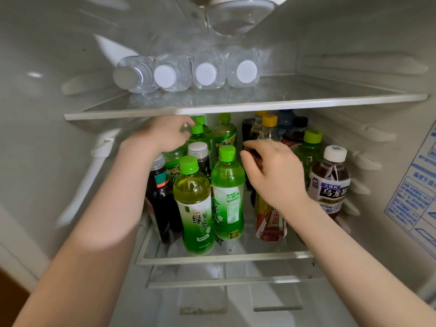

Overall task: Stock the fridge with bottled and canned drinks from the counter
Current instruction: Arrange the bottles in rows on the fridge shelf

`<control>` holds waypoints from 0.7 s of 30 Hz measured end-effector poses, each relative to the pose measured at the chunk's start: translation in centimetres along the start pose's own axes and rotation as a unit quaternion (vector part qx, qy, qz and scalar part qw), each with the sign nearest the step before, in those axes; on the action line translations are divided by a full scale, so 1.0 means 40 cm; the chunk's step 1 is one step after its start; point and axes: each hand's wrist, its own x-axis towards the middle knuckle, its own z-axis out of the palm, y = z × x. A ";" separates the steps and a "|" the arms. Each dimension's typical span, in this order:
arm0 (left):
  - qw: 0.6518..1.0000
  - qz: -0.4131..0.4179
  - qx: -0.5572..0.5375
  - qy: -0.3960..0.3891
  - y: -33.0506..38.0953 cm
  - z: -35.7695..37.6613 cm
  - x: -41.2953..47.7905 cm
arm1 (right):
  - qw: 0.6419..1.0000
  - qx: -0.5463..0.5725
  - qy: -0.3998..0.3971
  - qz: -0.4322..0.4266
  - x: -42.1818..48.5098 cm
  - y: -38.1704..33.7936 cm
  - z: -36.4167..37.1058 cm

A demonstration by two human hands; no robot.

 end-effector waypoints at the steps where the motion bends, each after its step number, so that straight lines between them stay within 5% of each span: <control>1: 1.000 -0.007 0.009 -0.011 -0.006 0.002 0.006 | 1.000 0.007 -0.003 -0.006 0.005 -0.019 0.001; 8: 0.999 -0.041 0.008 -0.035 -0.038 0.011 0.019 | 0.988 0.036 -0.146 -0.040 0.023 -0.067 0.032; 16: 0.996 0.060 -0.060 -0.029 -0.029 0.013 0.021 | 0.991 0.100 -0.077 -0.031 -0.060 -0.054 -0.019; 21: 0.993 0.052 -0.097 -0.029 -0.035 0.018 0.041 | 0.993 0.111 -0.044 -0.001 -0.099 -0.039 -0.043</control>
